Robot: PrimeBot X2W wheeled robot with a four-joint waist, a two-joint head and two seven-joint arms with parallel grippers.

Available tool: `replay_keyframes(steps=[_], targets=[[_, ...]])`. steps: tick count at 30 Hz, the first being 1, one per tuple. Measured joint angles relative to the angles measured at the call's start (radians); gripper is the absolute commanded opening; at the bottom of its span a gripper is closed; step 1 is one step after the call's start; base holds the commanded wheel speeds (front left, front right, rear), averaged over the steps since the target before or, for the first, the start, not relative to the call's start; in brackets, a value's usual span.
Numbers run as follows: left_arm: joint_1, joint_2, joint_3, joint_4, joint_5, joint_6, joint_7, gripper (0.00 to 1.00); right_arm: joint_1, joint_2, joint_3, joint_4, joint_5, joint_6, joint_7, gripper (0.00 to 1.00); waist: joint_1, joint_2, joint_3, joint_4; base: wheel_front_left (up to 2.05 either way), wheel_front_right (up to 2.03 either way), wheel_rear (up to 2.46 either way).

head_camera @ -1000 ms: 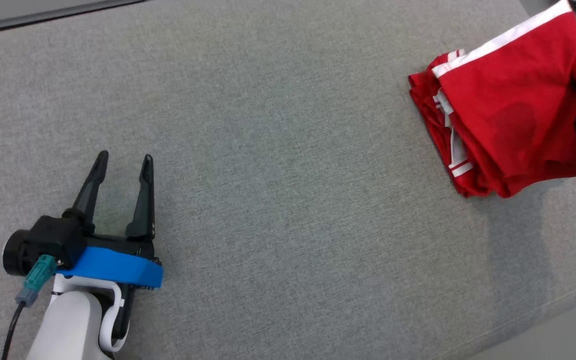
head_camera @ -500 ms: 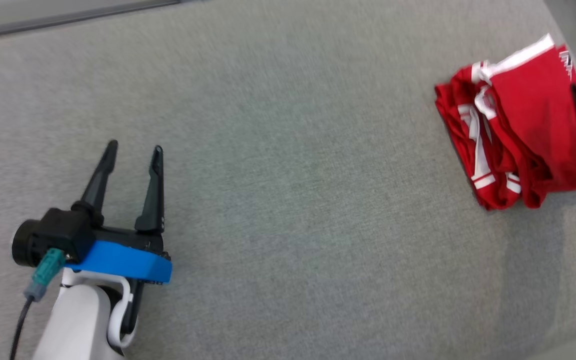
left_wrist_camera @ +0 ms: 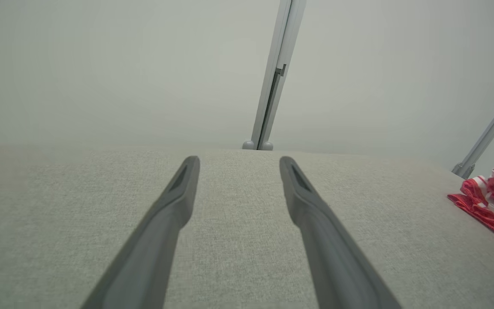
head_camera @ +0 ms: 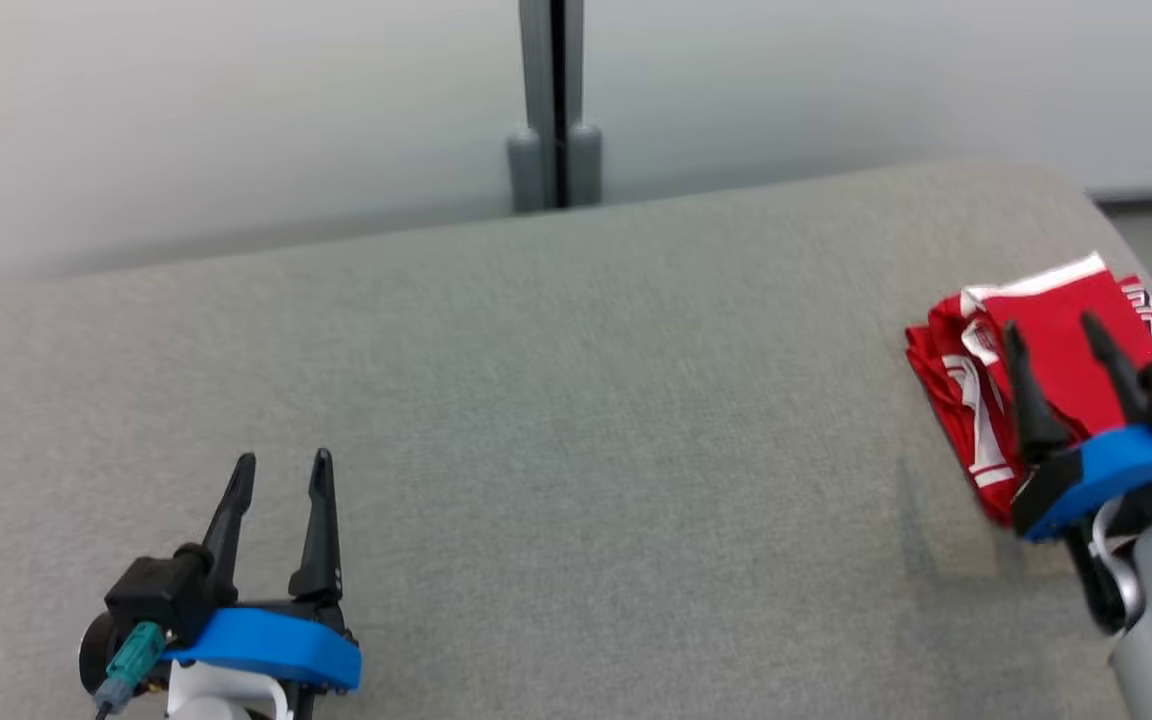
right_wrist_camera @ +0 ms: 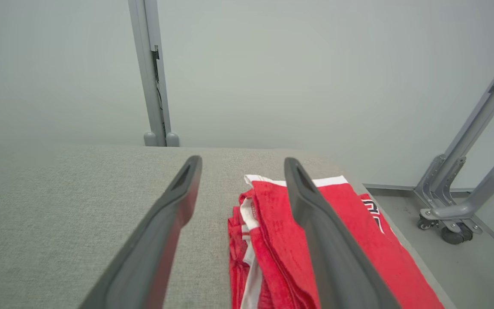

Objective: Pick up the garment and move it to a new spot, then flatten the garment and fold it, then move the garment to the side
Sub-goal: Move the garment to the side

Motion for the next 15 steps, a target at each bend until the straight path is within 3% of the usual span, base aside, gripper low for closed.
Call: replay_keyframes(steps=[10, 15], targets=[[0.062, -0.013, 0.024, 0.059, -0.010, 0.011, -0.004, 1.00, 0.265, 0.173, -0.123, -0.272, -0.139, 0.000, 0.011, 1.00, 0.0001, 0.0000, -0.070, 0.077, 0.00, 0.00, 0.00], [0.065, -0.020, 0.030, 0.074, -0.009, 0.011, -0.005, 1.00, 0.350, 0.220, -0.143, -0.363, -0.181, 0.000, 0.028, 1.00, 0.0002, 0.0000, -0.088, 0.095, 0.00, 0.00, 0.00]])
